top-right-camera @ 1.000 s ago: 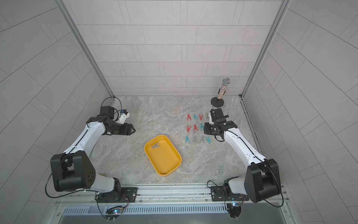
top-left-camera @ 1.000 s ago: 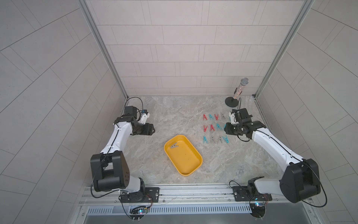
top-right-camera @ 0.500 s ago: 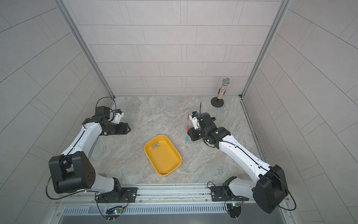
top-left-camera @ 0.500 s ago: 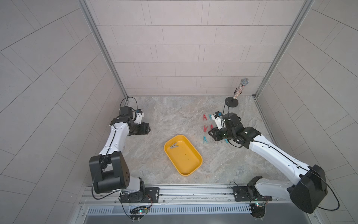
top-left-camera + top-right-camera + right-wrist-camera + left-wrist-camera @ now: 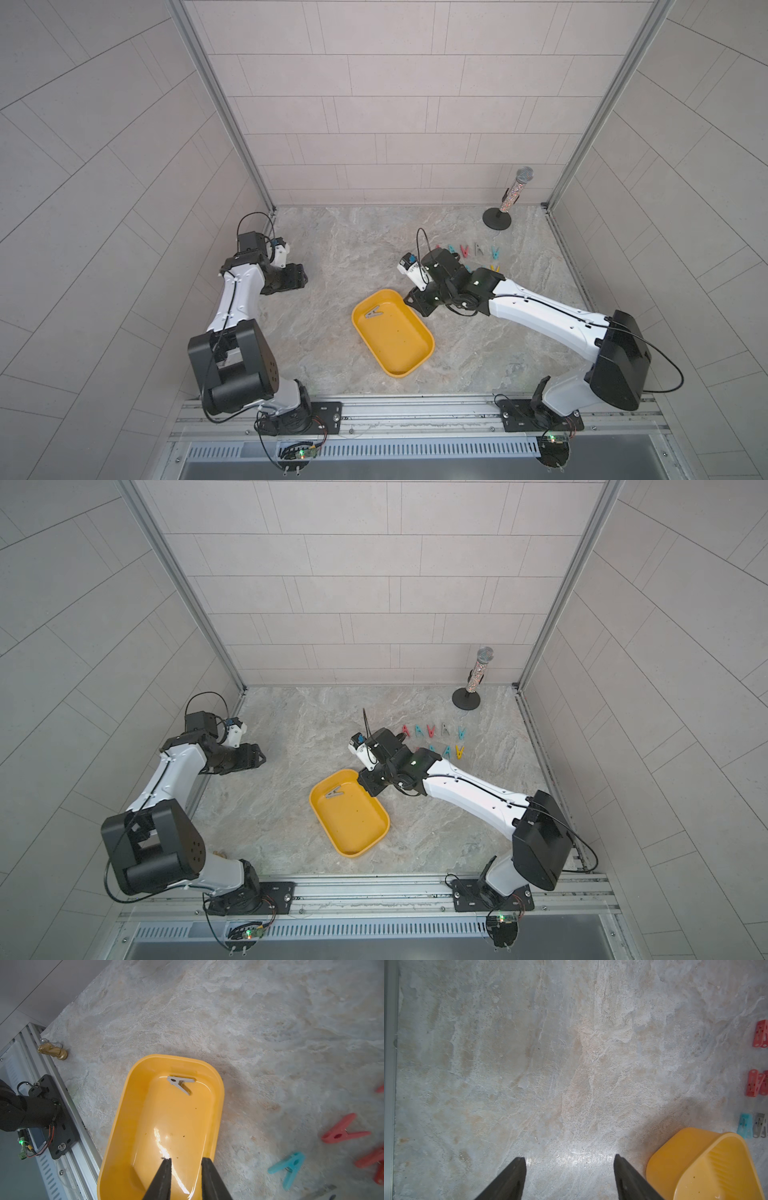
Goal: Take the clothespins out of the storage box
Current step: Pick up the clothespin from the storage box.
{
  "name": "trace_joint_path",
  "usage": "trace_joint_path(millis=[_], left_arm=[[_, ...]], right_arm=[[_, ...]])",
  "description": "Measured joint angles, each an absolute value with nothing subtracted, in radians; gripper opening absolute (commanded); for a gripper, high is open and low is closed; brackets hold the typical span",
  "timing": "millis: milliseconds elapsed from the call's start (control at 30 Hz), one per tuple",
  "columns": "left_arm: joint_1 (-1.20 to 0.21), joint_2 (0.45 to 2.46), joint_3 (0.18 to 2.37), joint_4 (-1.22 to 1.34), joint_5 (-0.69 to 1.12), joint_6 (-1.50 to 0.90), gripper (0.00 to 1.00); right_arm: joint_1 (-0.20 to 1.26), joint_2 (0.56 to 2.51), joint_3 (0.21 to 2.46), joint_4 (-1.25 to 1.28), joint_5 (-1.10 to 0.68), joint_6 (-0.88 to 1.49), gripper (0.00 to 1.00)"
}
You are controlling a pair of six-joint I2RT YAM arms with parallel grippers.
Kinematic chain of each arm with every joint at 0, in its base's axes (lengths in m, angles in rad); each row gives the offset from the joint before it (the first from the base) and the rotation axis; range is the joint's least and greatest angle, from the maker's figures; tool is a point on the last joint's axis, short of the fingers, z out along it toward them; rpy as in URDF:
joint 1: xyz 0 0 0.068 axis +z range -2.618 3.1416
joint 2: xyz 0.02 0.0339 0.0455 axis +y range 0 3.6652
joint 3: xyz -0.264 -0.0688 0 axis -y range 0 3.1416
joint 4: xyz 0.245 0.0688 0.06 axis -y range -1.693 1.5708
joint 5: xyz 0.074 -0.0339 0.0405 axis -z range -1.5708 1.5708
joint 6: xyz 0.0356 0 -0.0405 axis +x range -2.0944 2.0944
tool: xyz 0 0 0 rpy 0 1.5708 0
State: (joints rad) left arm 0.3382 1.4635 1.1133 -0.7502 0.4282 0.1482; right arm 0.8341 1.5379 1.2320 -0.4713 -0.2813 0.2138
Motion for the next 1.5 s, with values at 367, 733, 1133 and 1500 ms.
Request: trace_joint_path(millis=[367, 733, 1133, 1500], left_arm=[[0.338, 1.509, 1.114, -0.768, 0.468, 0.150, 0.74], [0.338, 1.509, 1.114, -0.769, 0.476, 0.150, 0.74], [0.338, 1.509, 1.114, -0.770, 0.479, 0.150, 0.74], [0.338, 1.509, 1.114, -0.771, 0.483, 0.150, 0.74]], right_arm=[[0.948, 1.851, 1.446, -0.522, -0.284, 0.117, 0.27], [0.952, 2.019, 1.571, -0.547, -0.240, 0.049, 0.27], [0.932, 2.082, 1.578, -0.562, -0.180, 0.010, 0.31], [0.929, 2.127, 1.602, -0.564, -0.149, -0.010, 0.32]])
